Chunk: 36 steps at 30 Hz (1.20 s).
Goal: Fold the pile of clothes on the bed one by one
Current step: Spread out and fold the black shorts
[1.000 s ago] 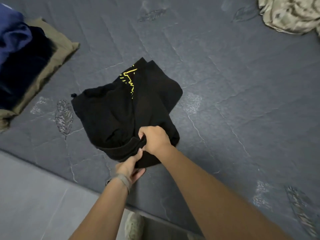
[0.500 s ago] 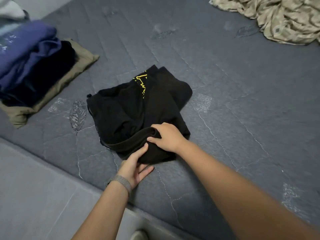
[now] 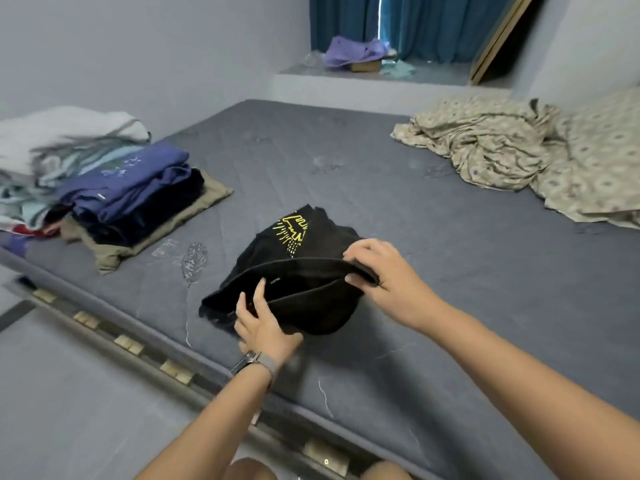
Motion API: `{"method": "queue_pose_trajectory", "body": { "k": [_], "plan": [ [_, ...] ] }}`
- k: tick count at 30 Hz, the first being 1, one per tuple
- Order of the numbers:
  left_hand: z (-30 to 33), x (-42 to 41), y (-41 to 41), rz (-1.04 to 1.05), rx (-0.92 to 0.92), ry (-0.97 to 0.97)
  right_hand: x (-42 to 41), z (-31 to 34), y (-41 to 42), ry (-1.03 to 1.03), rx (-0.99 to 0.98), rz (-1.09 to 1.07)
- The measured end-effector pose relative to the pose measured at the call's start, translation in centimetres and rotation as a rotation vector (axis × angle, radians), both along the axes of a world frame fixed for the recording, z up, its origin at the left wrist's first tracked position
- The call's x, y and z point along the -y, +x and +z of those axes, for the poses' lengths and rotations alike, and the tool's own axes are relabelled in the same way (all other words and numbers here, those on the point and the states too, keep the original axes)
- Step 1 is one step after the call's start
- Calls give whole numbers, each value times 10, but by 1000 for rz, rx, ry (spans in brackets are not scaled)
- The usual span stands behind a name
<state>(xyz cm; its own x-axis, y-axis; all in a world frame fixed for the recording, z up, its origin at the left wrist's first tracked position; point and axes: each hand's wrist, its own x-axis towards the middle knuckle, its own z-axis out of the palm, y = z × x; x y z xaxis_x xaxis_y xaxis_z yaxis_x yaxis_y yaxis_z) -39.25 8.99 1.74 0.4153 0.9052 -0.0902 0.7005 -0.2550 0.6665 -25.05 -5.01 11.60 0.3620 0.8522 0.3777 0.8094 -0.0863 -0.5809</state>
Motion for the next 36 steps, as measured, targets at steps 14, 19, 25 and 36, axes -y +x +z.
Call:
{"method": "queue_pose_trajectory", "body": {
  "k": [14,19,25,36],
  "plan": [
    [120,-22,-19,-650,-395,454,158,121,32,-156,60,-527],
    [124,5,-42,-1082,-1041,609,177,148,17,-65,52,-542],
    [160,0,-60,-1010,-879,1036,207,150,14,-239,304,-547],
    [265,-30,-73,-404,-615,1174,188,167,-9,-783,698,-345]
  ]
}}
